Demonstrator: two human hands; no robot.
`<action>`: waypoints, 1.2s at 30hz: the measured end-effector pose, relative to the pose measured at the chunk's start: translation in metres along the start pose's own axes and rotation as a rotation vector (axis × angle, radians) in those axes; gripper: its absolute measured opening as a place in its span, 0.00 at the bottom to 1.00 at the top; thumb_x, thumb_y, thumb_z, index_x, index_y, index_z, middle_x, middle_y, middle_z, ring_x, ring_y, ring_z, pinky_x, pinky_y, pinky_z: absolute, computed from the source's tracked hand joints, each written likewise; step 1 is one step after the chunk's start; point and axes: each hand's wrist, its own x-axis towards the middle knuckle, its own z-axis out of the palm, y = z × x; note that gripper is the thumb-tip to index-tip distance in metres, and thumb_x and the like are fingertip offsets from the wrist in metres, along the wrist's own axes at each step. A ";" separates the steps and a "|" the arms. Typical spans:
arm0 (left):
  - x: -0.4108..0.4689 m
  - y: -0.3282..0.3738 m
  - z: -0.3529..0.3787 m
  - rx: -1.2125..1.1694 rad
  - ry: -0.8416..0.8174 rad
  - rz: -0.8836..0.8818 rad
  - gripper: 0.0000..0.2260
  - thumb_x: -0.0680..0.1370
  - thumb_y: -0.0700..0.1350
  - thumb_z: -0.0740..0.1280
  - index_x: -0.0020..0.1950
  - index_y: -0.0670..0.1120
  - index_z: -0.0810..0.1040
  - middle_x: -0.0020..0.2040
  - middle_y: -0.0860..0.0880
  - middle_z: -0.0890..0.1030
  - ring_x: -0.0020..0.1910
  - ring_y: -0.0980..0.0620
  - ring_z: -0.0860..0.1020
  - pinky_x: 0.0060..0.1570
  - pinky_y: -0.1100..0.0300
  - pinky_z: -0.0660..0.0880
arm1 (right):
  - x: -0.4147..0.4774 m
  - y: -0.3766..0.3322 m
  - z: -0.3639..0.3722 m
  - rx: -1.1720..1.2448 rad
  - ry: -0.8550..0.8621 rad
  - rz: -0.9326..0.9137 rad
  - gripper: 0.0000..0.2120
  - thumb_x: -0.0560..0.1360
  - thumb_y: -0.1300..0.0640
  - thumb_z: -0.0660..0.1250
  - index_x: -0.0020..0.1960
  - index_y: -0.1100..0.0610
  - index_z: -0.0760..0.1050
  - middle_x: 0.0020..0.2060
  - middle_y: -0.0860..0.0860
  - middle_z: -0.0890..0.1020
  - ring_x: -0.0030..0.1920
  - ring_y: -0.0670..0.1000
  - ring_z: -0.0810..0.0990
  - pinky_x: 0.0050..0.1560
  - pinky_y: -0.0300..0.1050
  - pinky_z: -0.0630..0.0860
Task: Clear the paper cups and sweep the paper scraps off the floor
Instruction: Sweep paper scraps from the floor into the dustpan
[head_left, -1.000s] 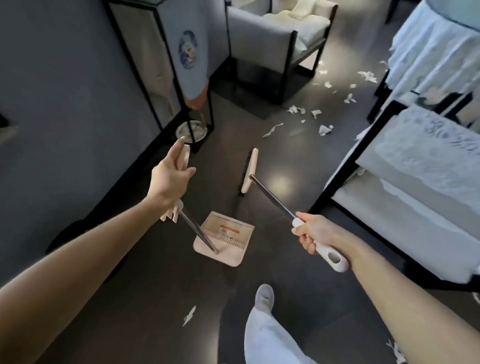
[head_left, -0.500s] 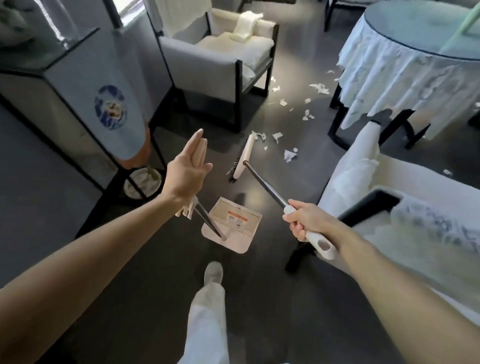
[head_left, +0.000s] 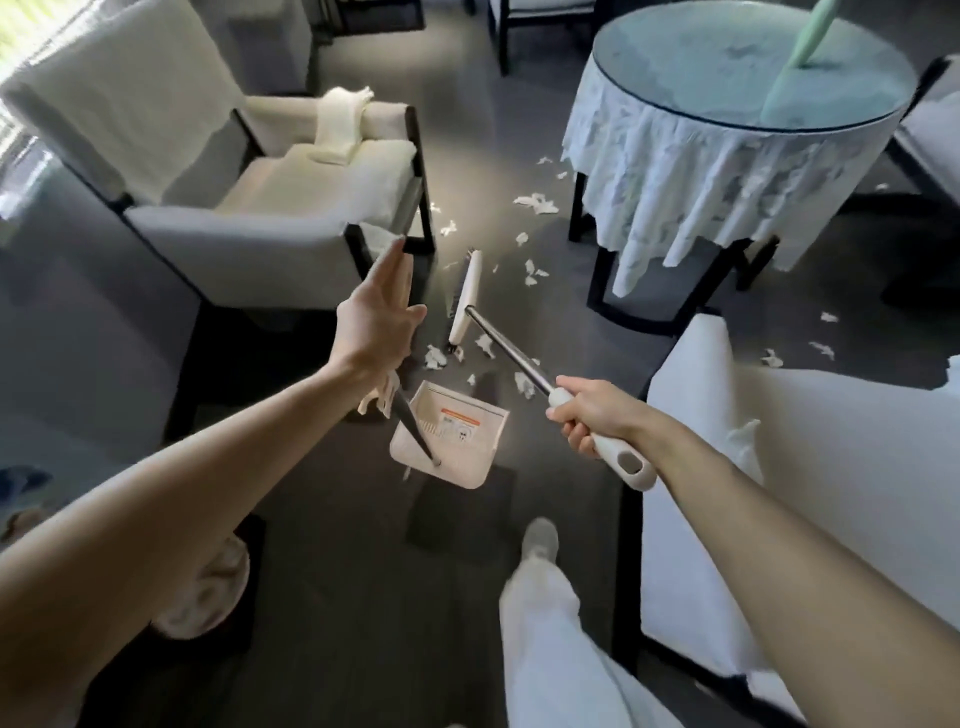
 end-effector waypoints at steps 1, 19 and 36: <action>0.026 0.001 0.006 0.016 -0.001 -0.003 0.33 0.77 0.34 0.66 0.76 0.60 0.60 0.73 0.54 0.68 0.22 0.63 0.73 0.22 0.69 0.70 | 0.020 -0.016 -0.007 0.015 0.012 0.005 0.29 0.80 0.68 0.59 0.77 0.51 0.57 0.31 0.51 0.67 0.20 0.41 0.64 0.20 0.31 0.64; 0.565 0.074 0.124 0.054 0.018 0.064 0.32 0.78 0.37 0.67 0.77 0.55 0.58 0.73 0.49 0.68 0.52 0.55 0.78 0.46 0.69 0.74 | 0.398 -0.387 -0.191 -0.122 0.018 0.015 0.30 0.79 0.66 0.61 0.77 0.49 0.56 0.30 0.51 0.72 0.22 0.42 0.66 0.20 0.33 0.65; 1.092 0.121 0.223 0.105 0.010 0.036 0.32 0.78 0.38 0.64 0.77 0.61 0.58 0.72 0.47 0.70 0.27 0.54 0.72 0.22 0.68 0.71 | 0.770 -0.725 -0.323 -0.030 0.025 0.003 0.31 0.80 0.67 0.60 0.78 0.51 0.55 0.27 0.51 0.70 0.18 0.41 0.63 0.17 0.33 0.63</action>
